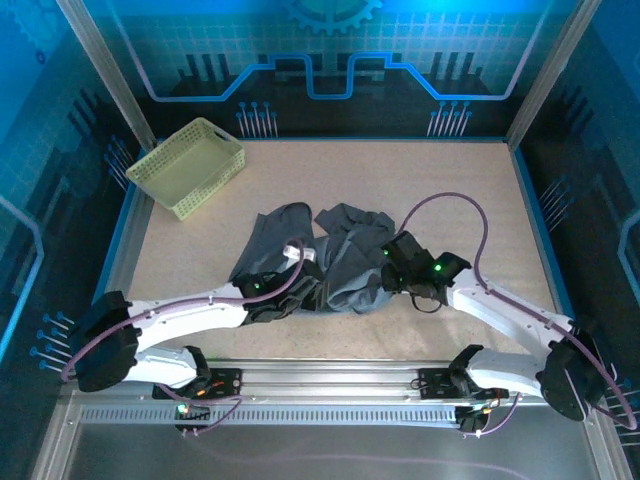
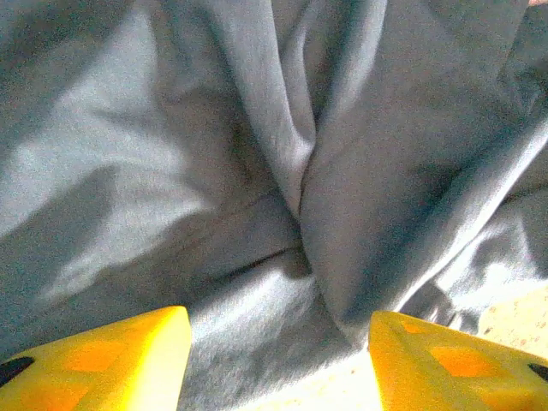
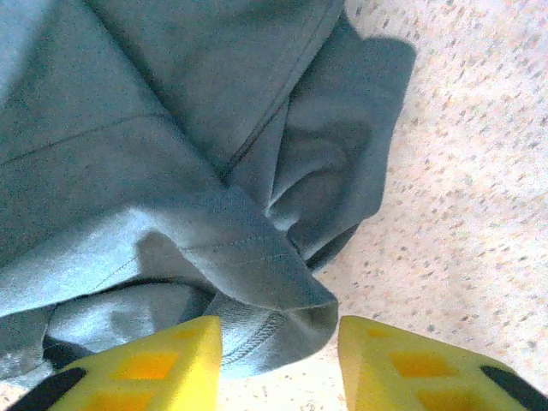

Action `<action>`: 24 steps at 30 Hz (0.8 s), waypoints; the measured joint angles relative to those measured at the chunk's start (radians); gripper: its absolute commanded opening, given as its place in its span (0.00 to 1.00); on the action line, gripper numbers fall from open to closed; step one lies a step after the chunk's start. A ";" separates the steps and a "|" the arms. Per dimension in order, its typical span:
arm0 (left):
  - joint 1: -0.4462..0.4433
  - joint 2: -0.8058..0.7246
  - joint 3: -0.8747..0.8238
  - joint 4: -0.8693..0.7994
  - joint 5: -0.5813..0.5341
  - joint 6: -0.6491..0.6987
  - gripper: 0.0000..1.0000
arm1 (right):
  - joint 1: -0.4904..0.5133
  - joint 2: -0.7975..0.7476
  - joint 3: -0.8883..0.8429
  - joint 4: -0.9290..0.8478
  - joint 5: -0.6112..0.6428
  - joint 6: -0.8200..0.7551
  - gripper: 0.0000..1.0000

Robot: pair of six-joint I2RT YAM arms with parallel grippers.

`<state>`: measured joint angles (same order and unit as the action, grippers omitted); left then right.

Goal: Fold the inside-out t-shirt

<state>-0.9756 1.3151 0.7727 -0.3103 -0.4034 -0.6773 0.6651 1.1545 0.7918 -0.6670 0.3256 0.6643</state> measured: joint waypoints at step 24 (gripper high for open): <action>0.560 -0.494 -0.209 -0.443 -0.028 -0.196 0.79 | -0.186 0.113 -0.019 0.126 -0.281 -0.063 0.15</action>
<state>-0.4156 0.8211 0.5636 -0.7536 -0.4316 -0.8738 0.4793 1.2671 0.7723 -0.5407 0.0448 0.6014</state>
